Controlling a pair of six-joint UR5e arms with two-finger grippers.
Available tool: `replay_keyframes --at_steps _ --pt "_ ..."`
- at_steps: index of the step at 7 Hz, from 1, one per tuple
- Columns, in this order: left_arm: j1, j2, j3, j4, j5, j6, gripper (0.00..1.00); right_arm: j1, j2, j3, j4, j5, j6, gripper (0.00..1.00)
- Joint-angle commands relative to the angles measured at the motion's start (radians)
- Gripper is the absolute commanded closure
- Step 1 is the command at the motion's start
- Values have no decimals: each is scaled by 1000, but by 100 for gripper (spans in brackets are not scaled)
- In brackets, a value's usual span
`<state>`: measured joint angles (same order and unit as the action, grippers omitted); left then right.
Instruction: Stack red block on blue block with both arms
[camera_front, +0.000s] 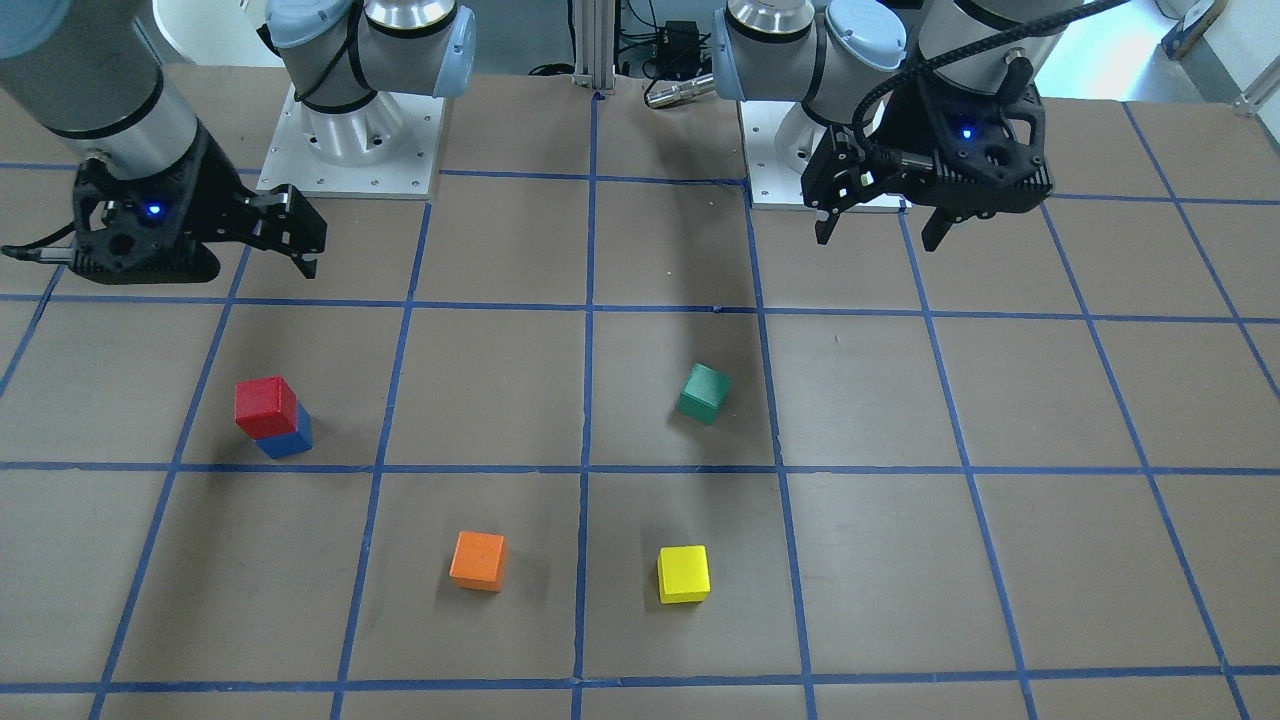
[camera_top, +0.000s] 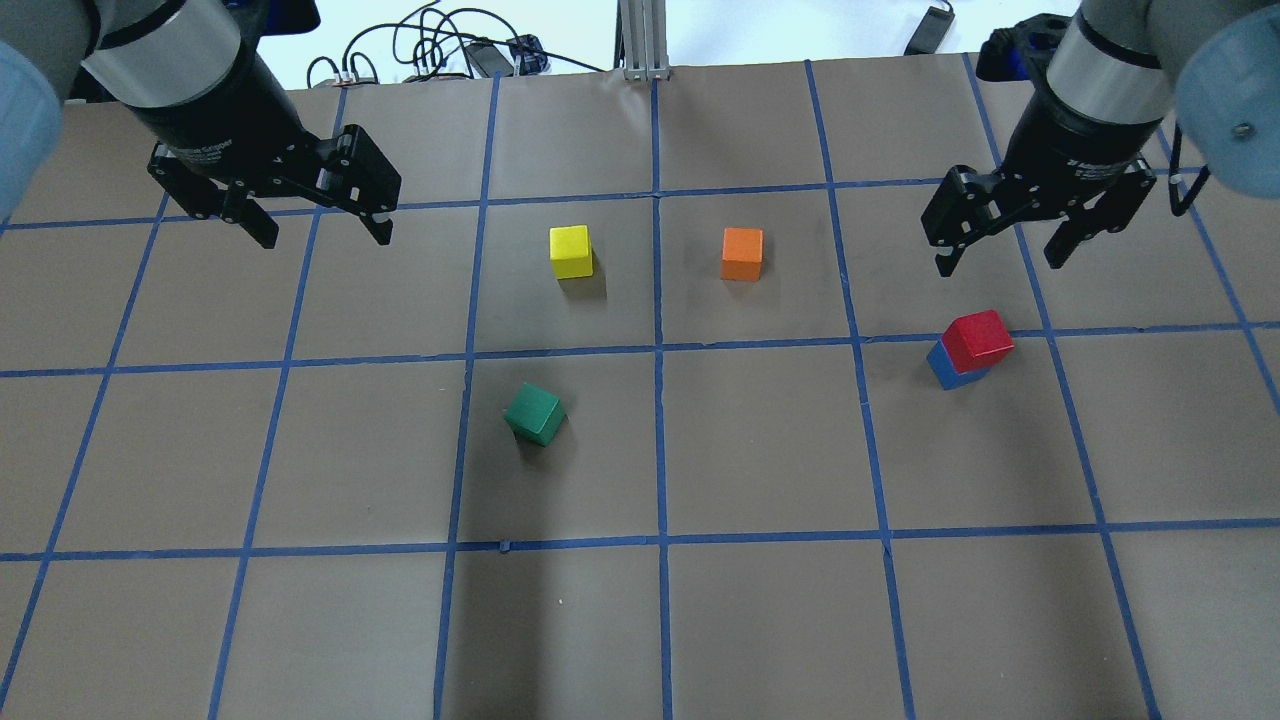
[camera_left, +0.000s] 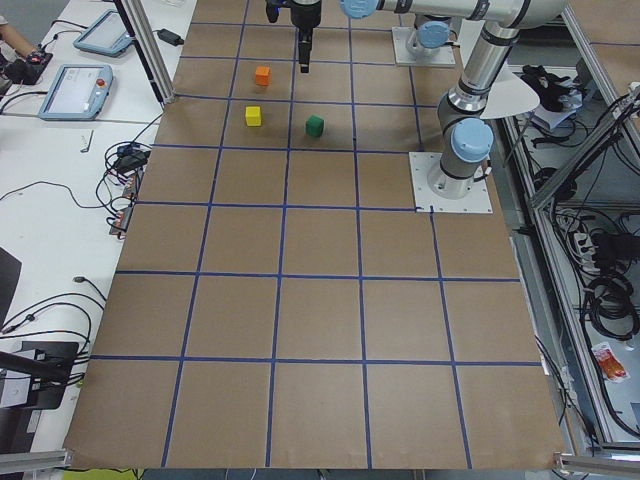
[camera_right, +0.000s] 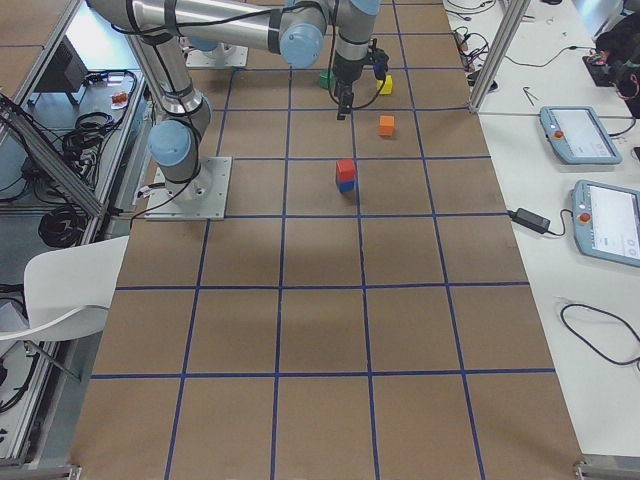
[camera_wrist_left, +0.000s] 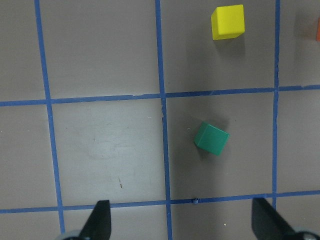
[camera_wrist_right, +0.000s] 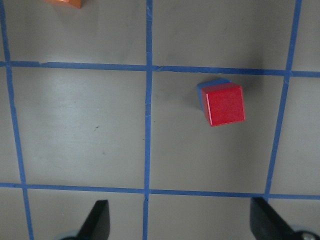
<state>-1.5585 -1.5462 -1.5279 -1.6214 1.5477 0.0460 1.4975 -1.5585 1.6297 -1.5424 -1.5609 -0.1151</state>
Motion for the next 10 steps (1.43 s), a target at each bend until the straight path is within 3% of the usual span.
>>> replay_keyframes --at_steps 1,3,10 --pt "0 0 0 0 0 0 0 81 2 -1 -1 5 67 0" --pt "2 0 2 0 -1 2 0 81 -2 2 -2 -13 209 0" --pt "2 0 5 0 0 0 0 73 -21 2 -1 -16 219 0"
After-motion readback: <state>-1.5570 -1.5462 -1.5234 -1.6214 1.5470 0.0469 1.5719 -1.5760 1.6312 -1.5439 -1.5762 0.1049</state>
